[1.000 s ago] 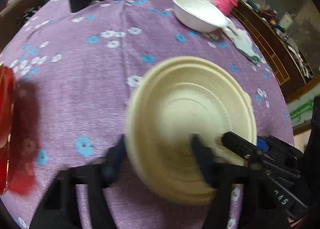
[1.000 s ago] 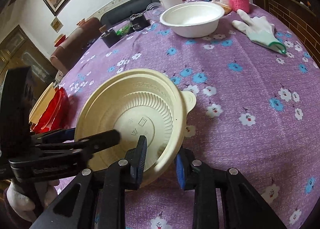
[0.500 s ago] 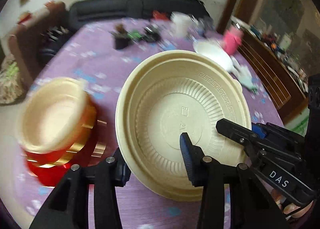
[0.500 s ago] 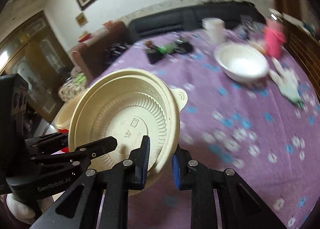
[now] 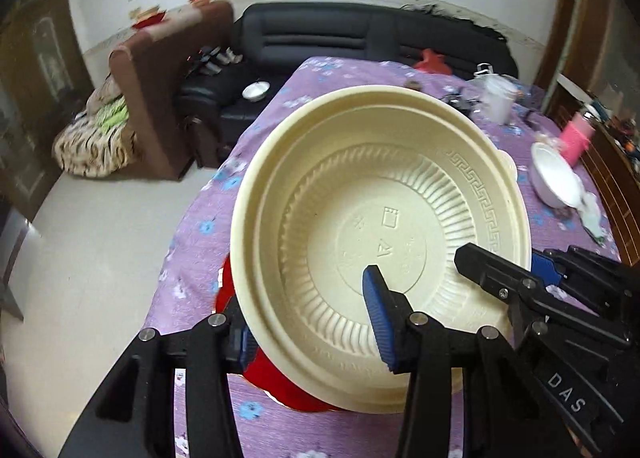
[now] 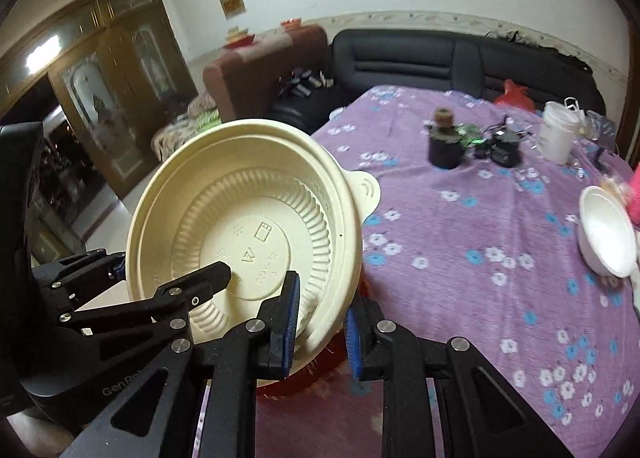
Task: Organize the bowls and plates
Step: 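Carry the second cream bowl and lower it into the first cream bowl, then open both grippers, release the cream bowl and move toward the white bowl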
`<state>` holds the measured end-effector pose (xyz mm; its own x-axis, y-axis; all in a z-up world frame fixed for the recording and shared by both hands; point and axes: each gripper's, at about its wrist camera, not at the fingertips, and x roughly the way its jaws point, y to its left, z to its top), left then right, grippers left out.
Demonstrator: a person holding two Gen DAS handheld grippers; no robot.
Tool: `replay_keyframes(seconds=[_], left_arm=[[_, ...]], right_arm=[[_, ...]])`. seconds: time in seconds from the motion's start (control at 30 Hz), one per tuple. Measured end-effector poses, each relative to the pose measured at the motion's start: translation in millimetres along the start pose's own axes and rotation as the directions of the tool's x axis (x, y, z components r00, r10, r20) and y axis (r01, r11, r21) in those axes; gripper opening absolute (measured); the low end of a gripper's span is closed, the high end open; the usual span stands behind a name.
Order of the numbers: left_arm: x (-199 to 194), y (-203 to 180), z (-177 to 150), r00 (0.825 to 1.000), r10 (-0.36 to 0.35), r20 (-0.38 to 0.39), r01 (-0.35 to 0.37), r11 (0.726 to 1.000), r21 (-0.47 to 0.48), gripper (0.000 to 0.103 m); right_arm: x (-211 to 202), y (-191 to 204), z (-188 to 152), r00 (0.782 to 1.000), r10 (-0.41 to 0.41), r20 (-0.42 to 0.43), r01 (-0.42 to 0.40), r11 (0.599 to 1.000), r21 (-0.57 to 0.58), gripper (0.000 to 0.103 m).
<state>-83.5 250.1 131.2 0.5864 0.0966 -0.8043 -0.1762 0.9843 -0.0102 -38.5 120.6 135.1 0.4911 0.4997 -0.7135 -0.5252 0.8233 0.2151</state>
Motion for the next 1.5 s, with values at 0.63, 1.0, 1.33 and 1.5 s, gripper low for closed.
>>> replay_keyframes(seconds=[0.63, 1.0, 1.33, 1.5], left_arm=[[34.4, 24.3, -2.0, 0.998, -0.04, -0.044, 0.037, 0.997, -0.069, 0.049], [24.1, 44.0, -10.8, 0.998, -0.064, 0.005, 0.063, 0.982, -0.176, 0.062], [-14.6, 47.6, -30.7, 0.993, -0.065, 0.104, 0.084, 0.978, -0.192, 0.073], [-39.6, 37.5, -49.7, 0.986, -0.009, 0.164, 0.04, 0.981, -0.188, 0.079]], right_arm=[[35.3, 8.2, -3.4, 0.999, -0.014, -0.047, 0.015, 1.0, 0.01, 0.023], [35.0, 26.4, -8.9, 0.985, -0.146, 0.092, 0.156, 0.981, -0.118, 0.045], [27.5, 19.2, -13.8, 0.974, -0.151, 0.166, 0.166, 0.983, -0.079, 0.068], [5.6, 18.8, -23.6, 0.969, -0.125, 0.211, 0.138, 0.989, -0.048, 0.074]])
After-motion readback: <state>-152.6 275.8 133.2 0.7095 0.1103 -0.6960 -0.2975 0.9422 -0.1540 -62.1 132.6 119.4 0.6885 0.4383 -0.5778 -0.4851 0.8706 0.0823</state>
